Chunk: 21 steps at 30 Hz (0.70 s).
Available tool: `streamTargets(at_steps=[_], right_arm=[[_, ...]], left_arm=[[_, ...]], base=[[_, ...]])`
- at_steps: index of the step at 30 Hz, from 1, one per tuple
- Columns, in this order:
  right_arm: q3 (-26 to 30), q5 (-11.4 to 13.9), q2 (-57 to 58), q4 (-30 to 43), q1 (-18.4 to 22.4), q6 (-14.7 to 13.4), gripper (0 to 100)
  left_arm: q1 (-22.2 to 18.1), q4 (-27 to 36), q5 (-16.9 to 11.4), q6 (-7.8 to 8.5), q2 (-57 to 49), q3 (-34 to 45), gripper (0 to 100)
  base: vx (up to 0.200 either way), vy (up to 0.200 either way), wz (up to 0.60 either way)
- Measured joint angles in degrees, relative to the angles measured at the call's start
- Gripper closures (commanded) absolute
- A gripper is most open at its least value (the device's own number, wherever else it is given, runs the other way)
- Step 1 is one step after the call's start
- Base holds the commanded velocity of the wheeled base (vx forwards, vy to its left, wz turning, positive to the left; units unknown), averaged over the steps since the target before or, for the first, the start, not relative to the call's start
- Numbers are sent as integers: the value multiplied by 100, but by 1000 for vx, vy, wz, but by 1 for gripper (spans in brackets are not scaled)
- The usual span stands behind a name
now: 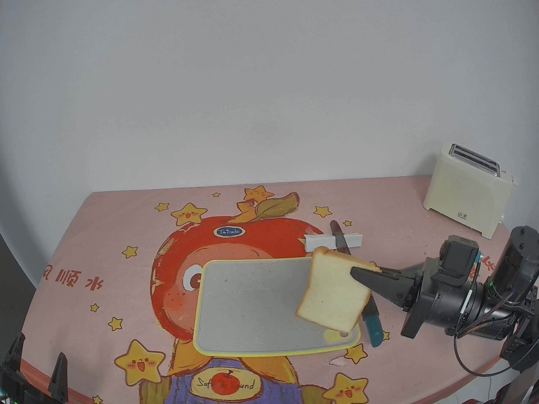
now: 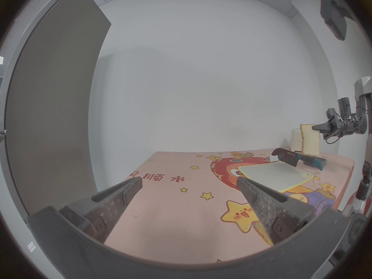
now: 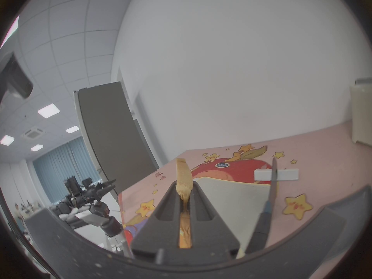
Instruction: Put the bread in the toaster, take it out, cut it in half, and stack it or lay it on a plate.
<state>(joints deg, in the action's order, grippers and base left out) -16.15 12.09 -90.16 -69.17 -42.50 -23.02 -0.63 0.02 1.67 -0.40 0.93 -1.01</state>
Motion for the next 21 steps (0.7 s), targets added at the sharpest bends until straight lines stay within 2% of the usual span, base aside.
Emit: streamTargets(at_steps=[11, 16, 21], right_arm=[[-193, -24, -413, -200, -227, -1056, 100], [-201, -77, -796, -697, -226, -1117, 100], [-178, -318, -1342, -1538, -236, -1114, 100]], left_arm=[[-5, -2, -4, -2, 0, 0, 0], [-5, -2, -1, -2, 0, 0, 0], [-5, -2, -4, -2, 0, 0, 0]], base=[[0, 0, 0], [0, 0, 0], [0, 0, 0]])
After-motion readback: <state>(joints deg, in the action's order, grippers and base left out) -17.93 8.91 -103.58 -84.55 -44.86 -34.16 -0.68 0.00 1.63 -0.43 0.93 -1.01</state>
